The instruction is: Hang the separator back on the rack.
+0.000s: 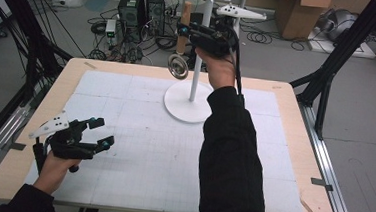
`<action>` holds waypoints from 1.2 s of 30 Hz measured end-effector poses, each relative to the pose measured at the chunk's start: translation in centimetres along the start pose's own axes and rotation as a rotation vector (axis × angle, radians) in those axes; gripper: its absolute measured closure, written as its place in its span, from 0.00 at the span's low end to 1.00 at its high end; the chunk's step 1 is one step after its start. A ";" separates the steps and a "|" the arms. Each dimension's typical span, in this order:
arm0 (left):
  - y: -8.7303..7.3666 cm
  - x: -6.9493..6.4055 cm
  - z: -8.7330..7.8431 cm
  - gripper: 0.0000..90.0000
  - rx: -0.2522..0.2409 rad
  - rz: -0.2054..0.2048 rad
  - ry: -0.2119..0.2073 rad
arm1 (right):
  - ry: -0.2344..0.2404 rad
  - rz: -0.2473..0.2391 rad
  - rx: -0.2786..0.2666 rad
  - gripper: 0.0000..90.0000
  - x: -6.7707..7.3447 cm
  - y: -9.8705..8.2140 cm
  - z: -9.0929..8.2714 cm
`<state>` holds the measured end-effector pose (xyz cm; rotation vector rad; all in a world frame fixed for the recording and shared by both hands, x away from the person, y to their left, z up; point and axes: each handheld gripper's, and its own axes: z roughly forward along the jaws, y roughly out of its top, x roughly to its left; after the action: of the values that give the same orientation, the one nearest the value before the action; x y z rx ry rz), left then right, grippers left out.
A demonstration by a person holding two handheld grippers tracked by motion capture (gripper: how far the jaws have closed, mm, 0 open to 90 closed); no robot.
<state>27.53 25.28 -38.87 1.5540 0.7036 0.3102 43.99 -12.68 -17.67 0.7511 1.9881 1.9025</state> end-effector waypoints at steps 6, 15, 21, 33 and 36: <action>-0.1 0.1 0.0 0.19 0.006 -0.003 -0.004 | -0.023 0.014 -0.005 0.80 -1.0 1.3 0.8; -0.1 0.1 0.0 0.19 0.011 -0.005 -0.006 | -0.052 0.051 -0.018 0.80 -2.2 1.3 0.9; -0.2 0.1 0.1 0.19 0.018 -0.008 -0.010 | -0.076 0.058 -0.011 0.80 -2.6 1.2 0.8; -0.2 0.3 -0.1 0.19 0.017 -0.012 -0.006 | -0.170 0.015 0.033 0.61 -1.8 0.6 0.6; -0.2 0.2 -0.1 0.19 0.013 -0.010 -0.004 | -0.186 0.012 0.034 0.56 -1.6 0.3 0.2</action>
<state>27.55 25.52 -39.09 1.5631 0.7115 0.2957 45.49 -13.41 -17.64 0.9146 1.9095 1.7396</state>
